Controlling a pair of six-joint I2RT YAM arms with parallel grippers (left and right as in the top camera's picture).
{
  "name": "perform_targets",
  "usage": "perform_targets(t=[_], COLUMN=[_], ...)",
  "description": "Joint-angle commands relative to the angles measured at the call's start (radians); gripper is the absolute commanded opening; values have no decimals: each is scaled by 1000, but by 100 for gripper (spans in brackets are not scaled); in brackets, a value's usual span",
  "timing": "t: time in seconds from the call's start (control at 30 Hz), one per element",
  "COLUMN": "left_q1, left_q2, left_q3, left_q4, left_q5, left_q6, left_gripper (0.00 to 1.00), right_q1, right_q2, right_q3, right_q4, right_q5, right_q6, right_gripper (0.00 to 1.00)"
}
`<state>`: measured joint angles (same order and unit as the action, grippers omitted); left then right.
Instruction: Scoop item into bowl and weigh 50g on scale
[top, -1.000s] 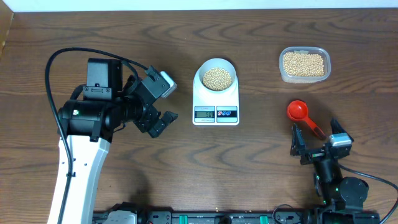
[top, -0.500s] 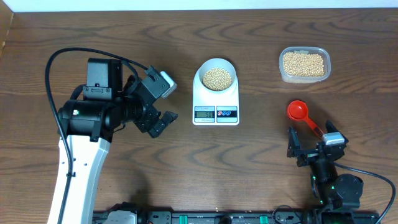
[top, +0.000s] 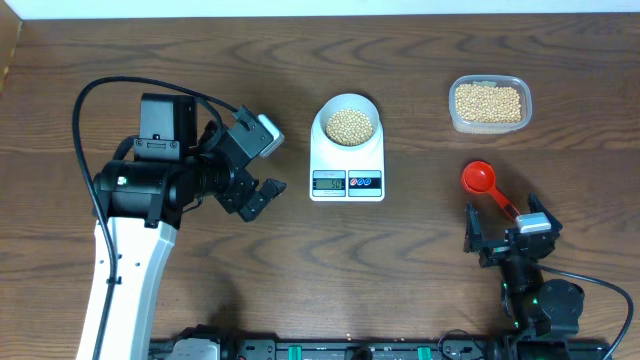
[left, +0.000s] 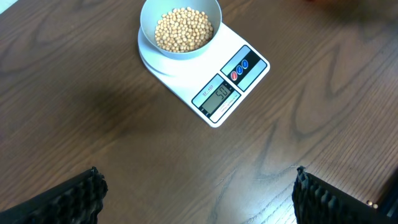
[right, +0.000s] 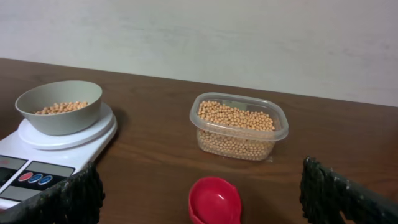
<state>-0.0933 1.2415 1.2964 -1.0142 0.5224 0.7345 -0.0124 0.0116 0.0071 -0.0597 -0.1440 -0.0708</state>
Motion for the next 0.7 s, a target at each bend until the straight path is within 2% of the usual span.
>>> perform_targets(t=[0.0,0.67], left_q1=[4,4], left_q2=[-7,-7], left_q3=[17,17], left_q4=[-2,-2], left_q5=[16,16], left_q6=[9,9], left_gripper=[98,98], right_q1=[7,43], right_q2=[-7,-7], right_q3=[-2,-2], right_q4=[-6,-8], right_q5=[14,30], right_q6=[-16,-16], right_gripper=[99,99])
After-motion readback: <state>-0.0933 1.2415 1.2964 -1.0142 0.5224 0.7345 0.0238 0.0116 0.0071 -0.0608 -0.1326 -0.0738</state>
